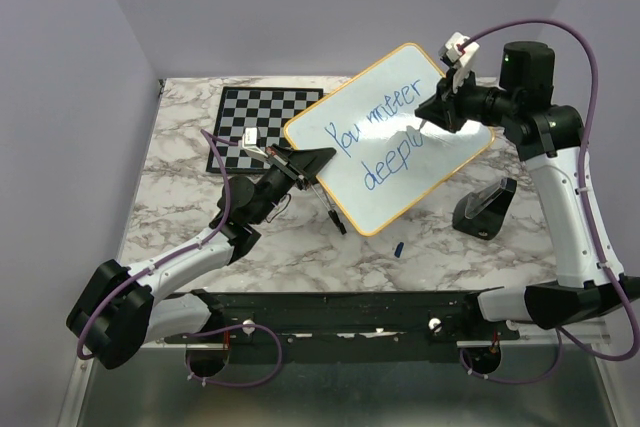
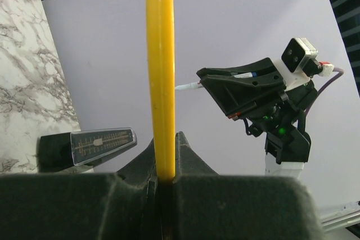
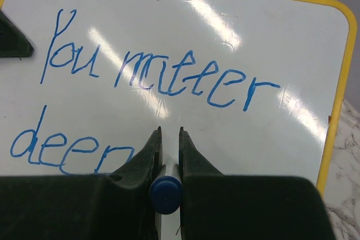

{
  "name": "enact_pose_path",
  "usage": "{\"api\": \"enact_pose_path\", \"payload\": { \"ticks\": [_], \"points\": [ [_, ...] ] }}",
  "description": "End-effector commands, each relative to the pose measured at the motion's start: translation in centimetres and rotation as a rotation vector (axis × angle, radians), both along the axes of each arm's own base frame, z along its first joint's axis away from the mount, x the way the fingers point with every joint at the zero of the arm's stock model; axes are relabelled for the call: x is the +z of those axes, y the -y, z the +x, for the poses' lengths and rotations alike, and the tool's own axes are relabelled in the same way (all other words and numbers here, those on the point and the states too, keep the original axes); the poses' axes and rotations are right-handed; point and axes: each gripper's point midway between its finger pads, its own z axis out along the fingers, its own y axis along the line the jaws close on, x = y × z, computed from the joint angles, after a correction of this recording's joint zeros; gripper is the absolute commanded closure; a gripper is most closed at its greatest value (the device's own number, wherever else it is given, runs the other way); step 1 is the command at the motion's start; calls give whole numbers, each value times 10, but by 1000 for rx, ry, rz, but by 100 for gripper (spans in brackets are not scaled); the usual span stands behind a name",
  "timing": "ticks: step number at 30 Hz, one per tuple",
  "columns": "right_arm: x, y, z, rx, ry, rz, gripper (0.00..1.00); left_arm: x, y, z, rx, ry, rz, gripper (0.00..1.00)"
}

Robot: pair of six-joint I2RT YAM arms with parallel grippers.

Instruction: Write a sentence on the whiteboard

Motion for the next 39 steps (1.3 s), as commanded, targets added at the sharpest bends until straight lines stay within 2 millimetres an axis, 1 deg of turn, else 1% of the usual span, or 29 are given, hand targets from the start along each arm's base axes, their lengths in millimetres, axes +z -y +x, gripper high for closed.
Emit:
{"api": "enact_pose_path", "payload": {
  "ticks": [1,2,3,6,7,9,10,14,20,23,27,30,32,34,35,36,39],
  "points": [
    [-8,4,-9,9,-13,-19,99,90,-27,-34,-33,230,-256,100],
    [-7,5,-14,12,-9,-21,100,90,-27,-33,-31,227,-257,100],
    [-13,6,-16,14,-23,-25,100,89,-27,-33,-32,226,-255,100],
    [-19,8,-25,16,-32,-36,99,89,-27,-32,-31,227,-257,100],
    [-25,8,-29,20,-46,-40,99,89,-27,-33,-32,228,-258,100],
    [-29,8,-35,30,-56,-43,99,90,-28,-33,-33,230,-258,100],
    [-34,10,-41,32,-67,-45,99,90,-28,-33,-31,229,-257,100],
    [-43,11,-53,44,-82,-52,100,90,-29,-32,-27,230,-254,100],
    [-47,7,-65,85,-110,-35,100,92,-28,-32,-28,231,-252,100],
    [-44,1,-70,119,-117,-9,100,92,-27,-32,-28,231,-250,100],
    [-40,-5,-66,143,-132,18,99,92,-27,-31,-27,230,-246,100],
    [-32,-6,-59,130,-114,30,99,91,-27,-31,-27,227,-248,100],
    [-26,-6,-50,102,-91,36,100,90,-27,-31,-28,226,-246,100],
    [-20,0,-37,45,-56,27,99,90,-28,-32,-27,228,-247,100],
    [-16,2,-34,23,-47,31,99,90,-28,-32,-27,226,-247,100],
    [-15,7,-27,-20,-34,20,99,90,-28,-33,-27,226,-247,100],
    [4,23,-14,-101,24,26,99,88,-29,-33,-23,226,-242,100]
  ]
}}
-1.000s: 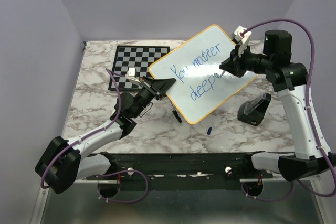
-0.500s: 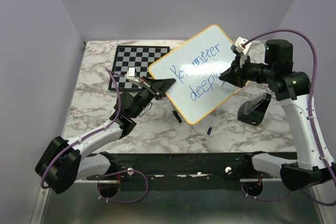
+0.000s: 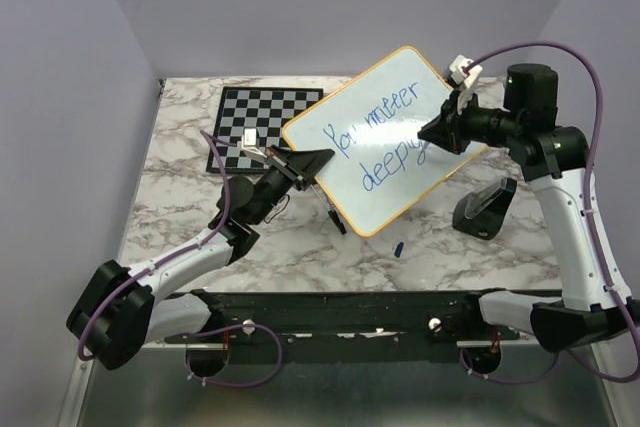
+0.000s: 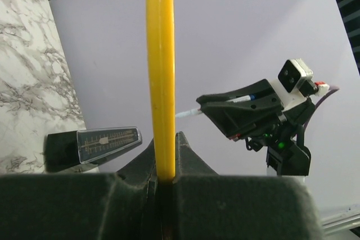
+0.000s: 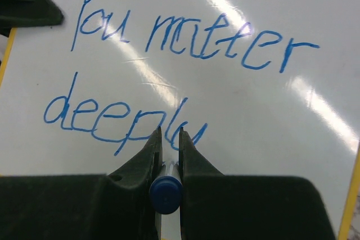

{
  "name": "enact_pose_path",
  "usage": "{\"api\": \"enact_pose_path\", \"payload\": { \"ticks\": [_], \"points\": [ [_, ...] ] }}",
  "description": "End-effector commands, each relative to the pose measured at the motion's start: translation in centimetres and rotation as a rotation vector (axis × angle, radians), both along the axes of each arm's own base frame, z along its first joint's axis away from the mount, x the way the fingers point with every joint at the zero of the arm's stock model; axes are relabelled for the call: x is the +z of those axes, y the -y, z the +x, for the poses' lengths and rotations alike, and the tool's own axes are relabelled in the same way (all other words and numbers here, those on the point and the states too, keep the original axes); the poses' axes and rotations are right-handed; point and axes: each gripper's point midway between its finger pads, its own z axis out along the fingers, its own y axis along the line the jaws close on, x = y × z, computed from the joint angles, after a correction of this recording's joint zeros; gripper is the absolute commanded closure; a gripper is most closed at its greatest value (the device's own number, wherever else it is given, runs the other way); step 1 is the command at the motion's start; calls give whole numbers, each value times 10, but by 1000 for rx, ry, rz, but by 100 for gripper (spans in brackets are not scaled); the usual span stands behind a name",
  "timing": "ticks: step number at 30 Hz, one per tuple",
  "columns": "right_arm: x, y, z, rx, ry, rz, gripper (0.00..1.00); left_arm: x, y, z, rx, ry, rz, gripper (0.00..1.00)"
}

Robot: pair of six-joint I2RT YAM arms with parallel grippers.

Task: Write a sentence on the whiteboard
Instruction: Write a sentence on the whiteboard, then put down the whiteboard on the whiteboard stand.

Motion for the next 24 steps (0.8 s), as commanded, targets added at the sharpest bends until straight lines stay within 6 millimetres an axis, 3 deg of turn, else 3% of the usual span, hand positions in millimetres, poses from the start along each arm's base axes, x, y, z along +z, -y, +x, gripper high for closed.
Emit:
{"api": "enact_pose_path", "payload": {
  "ticks": [1,2,3,5,6,10,12,15,16,18,19,21,24],
  "points": [
    [39,33,31,-182,121,8,99,95,-27,-36,-30,233,-260,100],
    [45,38,33,-193,133,15,100,93,-28,-35,-27,230,-258,100],
    [69,39,30,-180,185,38,99,92,-28,-35,-26,228,-257,100],
    [90,42,22,-159,215,60,100,89,-29,-33,-22,224,-250,100],
    [117,37,10,-114,269,85,99,88,-29,-32,-24,226,-248,100],
    [150,28,-13,-55,329,134,99,79,-27,-28,-25,233,-218,100],
    [151,23,-19,-30,321,153,99,78,-26,-27,-46,260,-196,100],
    [139,22,-21,-25,294,155,99,78,-22,-31,-106,345,-115,100],
    [138,23,-24,-22,300,154,99,86,-23,-33,-115,390,-96,100],
    [130,21,-26,-11,281,153,99,77,-17,-34,-167,481,54,100],
    [128,20,-28,-2,277,156,99,84,-16,-34,-170,534,101,100],
    [128,16,-37,28,277,168,99,72,-12,-33,-190,619,255,100],
    [129,12,-48,62,273,183,100,74,-20,-25,-147,732,397,100]
  ]
}}
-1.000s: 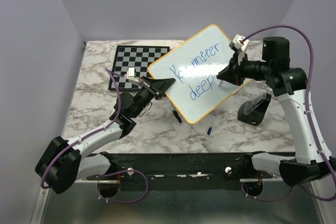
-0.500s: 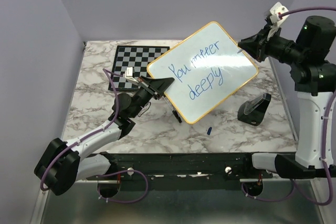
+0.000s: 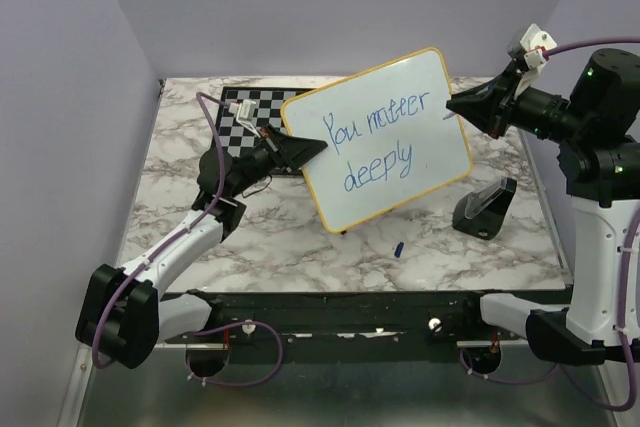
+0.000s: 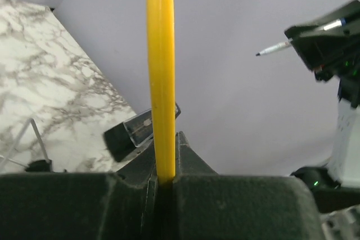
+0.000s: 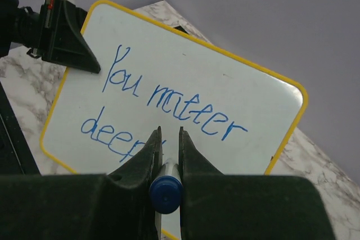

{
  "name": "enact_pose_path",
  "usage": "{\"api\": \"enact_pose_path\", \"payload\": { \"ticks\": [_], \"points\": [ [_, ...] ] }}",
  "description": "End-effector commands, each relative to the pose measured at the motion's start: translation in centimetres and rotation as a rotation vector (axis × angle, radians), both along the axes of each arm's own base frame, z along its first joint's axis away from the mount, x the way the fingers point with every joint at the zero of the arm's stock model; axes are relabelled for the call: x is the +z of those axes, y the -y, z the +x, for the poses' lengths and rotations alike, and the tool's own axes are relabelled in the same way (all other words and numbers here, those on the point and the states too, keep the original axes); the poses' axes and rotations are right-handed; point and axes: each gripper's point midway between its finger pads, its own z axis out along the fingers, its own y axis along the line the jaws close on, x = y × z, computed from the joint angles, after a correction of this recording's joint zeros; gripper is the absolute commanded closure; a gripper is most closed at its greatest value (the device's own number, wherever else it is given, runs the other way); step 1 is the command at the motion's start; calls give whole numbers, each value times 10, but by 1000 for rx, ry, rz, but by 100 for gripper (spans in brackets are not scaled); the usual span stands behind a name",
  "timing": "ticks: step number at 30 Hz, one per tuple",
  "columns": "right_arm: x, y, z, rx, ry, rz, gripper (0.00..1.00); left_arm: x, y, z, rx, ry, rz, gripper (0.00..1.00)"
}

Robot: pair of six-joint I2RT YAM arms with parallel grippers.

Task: Write a sentence on the whiteboard
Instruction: Put down the whiteboard on the whiteboard stand.

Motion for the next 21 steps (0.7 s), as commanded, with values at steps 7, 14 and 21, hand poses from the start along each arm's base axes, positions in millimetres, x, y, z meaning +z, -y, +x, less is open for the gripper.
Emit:
{"api": "enact_pose_path", "payload": {
  "ticks": [7,14,21],
  "points": [
    [-5,-22,-46,211,-32,46,99,68,-13,-27,-23,595,241,100],
    [-16,-24,-48,233,-63,50,99,69,-13,-26,-16,603,246,100],
    [-26,-24,-46,233,-87,49,99,75,-16,-27,-1,592,186,100]
  ]
}}
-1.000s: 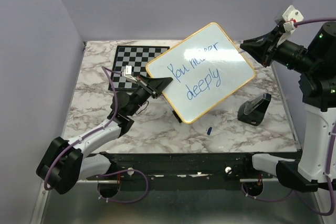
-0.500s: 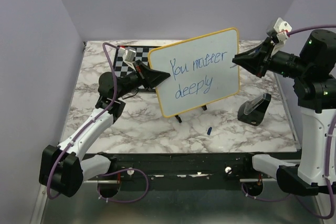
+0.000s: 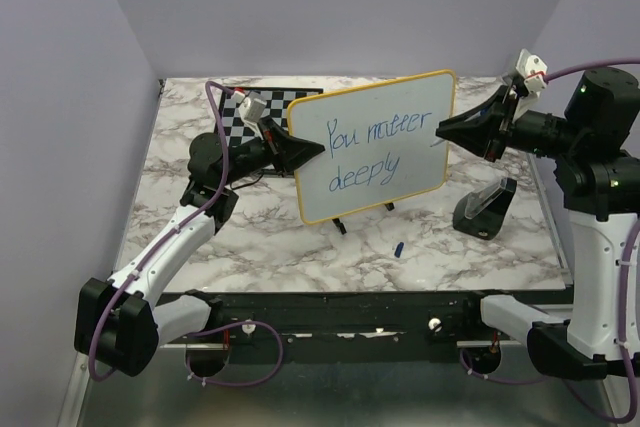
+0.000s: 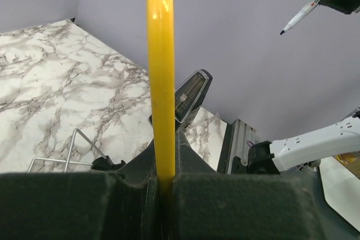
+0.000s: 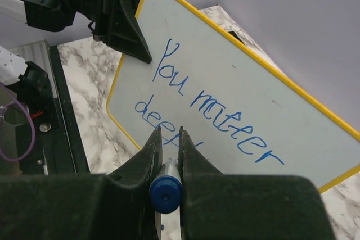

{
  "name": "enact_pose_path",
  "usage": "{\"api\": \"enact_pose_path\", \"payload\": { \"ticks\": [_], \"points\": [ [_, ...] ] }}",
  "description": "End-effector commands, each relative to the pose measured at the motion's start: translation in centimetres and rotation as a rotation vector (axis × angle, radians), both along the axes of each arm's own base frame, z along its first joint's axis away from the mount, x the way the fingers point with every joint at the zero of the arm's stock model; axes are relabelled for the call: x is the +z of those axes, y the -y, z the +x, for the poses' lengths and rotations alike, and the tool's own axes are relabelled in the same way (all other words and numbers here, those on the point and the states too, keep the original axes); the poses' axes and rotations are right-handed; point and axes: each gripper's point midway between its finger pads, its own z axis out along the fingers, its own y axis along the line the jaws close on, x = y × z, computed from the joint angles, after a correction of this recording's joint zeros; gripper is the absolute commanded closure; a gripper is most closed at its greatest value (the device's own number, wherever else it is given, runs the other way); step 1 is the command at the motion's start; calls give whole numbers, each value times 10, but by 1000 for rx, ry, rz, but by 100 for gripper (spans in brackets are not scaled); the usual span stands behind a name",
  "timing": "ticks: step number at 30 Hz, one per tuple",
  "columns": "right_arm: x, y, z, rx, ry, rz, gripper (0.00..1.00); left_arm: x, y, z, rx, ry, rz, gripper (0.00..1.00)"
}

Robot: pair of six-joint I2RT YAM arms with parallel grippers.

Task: Write a sentence on the whiteboard
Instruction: Put down the whiteboard on the whiteboard stand.

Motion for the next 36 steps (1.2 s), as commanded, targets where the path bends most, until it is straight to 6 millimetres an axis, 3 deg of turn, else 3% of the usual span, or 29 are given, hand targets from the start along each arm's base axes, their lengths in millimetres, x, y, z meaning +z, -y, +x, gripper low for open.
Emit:
{"api": "enact_pose_path", "payload": {
  "ticks": [1,3,7,14,22,27,36],
  "points": [
    [-8,-3,-5,31,-24,5,99,58,-10,-14,18,181,-146,100],
    [-10,-2,-5,27,-23,1,99,63,-13,-15,19,187,-192,100],
    [-14,-2,-5,36,-9,-16,100,56,-17,-10,-3,18,-328,100],
    [4,-5,-1,80,41,-19,100,59,-28,-9,-31,-171,-524,100],
    [-15,-5,-9,96,35,-37,99,42,-33,-1,55,-425,-570,100],
    [-18,-3,-13,85,46,-51,99,30,-14,-5,55,-545,-551,100],
    [-28,-6,-25,124,20,-40,99,22,-4,-10,80,-472,-460,100]
  ]
}}
